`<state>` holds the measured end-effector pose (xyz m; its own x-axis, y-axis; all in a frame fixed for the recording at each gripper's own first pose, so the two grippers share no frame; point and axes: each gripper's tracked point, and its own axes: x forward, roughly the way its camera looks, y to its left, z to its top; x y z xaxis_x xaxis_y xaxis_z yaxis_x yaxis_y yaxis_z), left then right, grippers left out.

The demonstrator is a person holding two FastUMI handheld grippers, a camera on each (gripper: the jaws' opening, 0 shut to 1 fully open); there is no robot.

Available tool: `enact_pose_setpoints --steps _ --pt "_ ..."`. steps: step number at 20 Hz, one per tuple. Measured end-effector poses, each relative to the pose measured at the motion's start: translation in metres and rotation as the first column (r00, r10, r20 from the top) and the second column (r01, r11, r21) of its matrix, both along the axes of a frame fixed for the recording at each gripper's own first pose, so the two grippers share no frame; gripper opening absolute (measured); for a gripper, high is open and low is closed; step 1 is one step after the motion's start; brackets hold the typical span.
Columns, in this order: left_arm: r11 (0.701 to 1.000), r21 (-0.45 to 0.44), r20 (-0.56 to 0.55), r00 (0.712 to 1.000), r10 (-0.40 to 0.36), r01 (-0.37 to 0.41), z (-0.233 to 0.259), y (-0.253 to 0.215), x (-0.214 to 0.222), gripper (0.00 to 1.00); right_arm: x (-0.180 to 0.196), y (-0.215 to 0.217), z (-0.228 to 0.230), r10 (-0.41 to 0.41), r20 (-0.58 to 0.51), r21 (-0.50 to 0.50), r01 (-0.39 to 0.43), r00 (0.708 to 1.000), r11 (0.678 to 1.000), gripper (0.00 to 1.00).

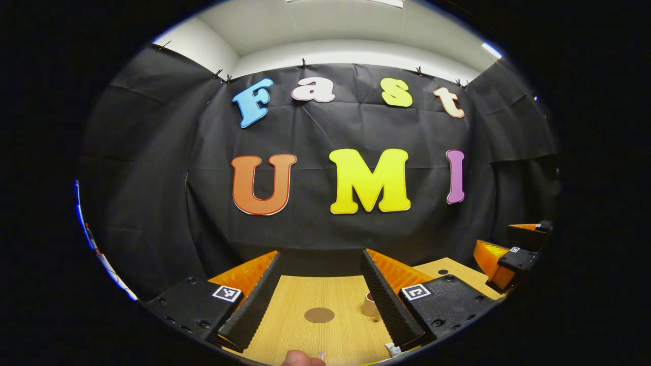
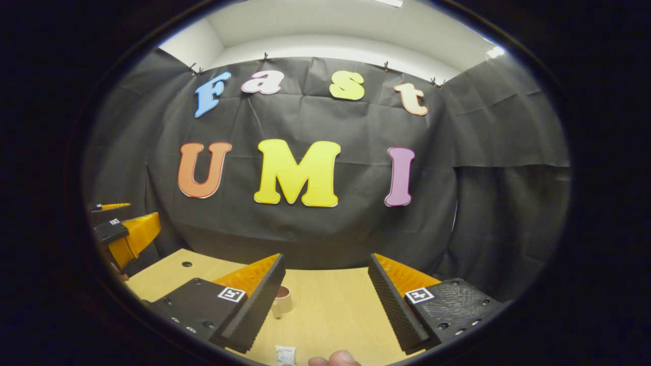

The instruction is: Put the toothbrush and toothpaste on the desktop into the cup, then pick up the cup and place it on the coaster on the desktop.

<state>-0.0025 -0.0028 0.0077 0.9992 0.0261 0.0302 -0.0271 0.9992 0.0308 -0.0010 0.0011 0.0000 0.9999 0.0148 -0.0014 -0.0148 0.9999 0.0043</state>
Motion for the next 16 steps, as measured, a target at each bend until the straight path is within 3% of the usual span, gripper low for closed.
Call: enact_pose_setpoints --steps 16 --pt "0.999 0.039 -0.043 0.999 -0.004 0.005 -0.019 0.006 0.000 0.98 0.006 0.011 -0.013 0.044 -0.038 0.000 -0.044 0.998 0.999 0.97"
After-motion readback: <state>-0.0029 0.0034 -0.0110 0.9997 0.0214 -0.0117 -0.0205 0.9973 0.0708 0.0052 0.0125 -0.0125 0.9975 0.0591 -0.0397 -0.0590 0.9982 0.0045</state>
